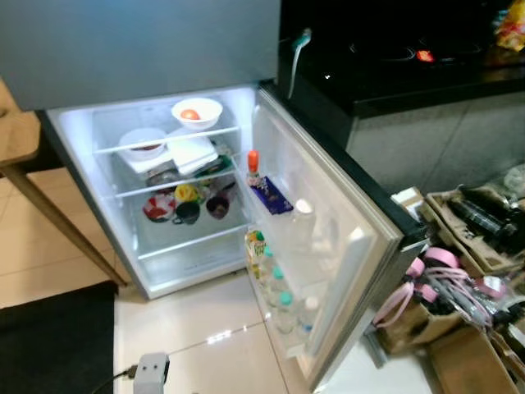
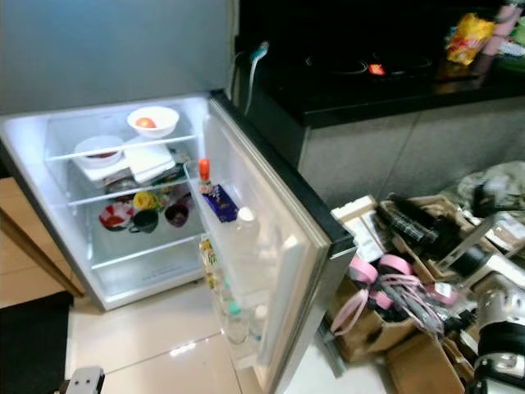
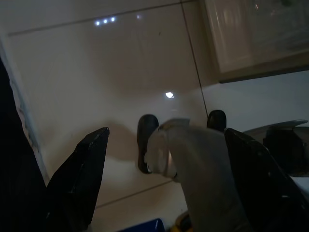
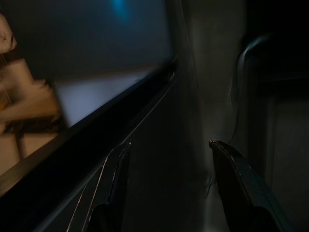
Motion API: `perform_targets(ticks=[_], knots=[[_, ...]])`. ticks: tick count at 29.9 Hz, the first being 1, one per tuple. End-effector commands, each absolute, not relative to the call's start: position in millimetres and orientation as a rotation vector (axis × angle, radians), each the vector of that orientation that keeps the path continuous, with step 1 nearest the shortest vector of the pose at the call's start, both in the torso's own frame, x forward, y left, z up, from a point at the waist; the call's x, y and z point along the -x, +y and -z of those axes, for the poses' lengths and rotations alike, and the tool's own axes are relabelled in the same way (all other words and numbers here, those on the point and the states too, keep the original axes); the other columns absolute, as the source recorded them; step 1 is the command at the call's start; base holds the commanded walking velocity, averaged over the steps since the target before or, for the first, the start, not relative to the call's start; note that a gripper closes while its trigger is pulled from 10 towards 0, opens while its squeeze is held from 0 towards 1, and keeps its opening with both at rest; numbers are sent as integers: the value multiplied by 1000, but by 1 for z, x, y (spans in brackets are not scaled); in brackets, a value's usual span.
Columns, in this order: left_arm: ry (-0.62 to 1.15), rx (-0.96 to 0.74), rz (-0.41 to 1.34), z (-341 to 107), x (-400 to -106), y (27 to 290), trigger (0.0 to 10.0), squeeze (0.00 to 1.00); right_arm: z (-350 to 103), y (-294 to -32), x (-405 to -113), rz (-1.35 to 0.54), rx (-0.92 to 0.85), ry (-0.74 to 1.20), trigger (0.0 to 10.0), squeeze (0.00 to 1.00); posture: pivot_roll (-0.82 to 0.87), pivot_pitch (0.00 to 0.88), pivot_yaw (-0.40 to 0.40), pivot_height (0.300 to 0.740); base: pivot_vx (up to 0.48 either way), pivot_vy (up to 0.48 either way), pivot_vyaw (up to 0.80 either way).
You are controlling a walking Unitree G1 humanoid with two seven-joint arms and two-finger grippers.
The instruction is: Restocking fridge
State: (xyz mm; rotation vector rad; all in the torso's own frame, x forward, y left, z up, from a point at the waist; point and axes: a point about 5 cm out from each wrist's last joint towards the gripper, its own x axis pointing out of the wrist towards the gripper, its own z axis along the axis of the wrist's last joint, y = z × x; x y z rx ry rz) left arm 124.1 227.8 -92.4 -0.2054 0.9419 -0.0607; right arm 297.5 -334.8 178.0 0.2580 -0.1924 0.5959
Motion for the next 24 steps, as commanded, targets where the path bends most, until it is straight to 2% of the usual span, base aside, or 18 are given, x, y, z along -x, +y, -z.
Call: perform_targets(ticks=[1,5,7,8,9,11,15,16,17,18,21,23,24], knots=[[961,218,77,95,-121,220,10000,0,-172,-340,-297,-527,-274,-193,10000,0,19,0,-39,740,0,0,0],[963,220,77,96,-120,219,10000,0,-164,-341,-297,-484,-267,-155,10000,0,19,0,-39,740,0,0,0],[969,222,76,97,-118,219,10000,0,-137,-336,-297,-420,-191,25,10000,0,14,0,-43,740,0,0,0],[973,222,75,97,-117,218,10000,0,-116,-328,-295,-392,-116,175,10000,0,12,0,-43,740,0,0,0],[973,222,75,97,-117,218,10000,0,-116,-328,-295,-392,-116,175,10000,0,12,0,-43,740,0,0,0],[979,221,74,97,-117,218,10000,0,-91,-317,-290,-378,3,358,10000,0,8,0,-42,740,0,0,0],[983,220,72,98,-117,219,10000,0,-78,-308,-289,-357,41,405,10000,0,7,0,-41,740,0,0,0],[984,220,69,98,-117,219,10000,0,-76,-299,-292,-369,2,373,0,0,9,0,-41,740,0,0,0],[985,219,67,98,-117,219,10000,0,-75,-286,-295,-430,-44,332,0,0,7,0,-39,740,0,0,0],[985,219,67,98,-117,219,10000,0,-75,-286,-295,-430,-44,332,0,0,7,0,-39,740,0,0,0],[996,217,61,98,-116,219,10000,0,-68,-249,-297,-601,-116,285,0,0,1,0,-41,740,0,0,0],[999,216,59,98,-116,219,10000,0,-65,-242,-297,-624,-118,289,0,0,1,0,-41,740,0,0,0],[1007,217,54,99,-114,219,10000,0,-54,-224,-296,-643,-123,317,0,0,0,0,-44,740,0,0,0]])
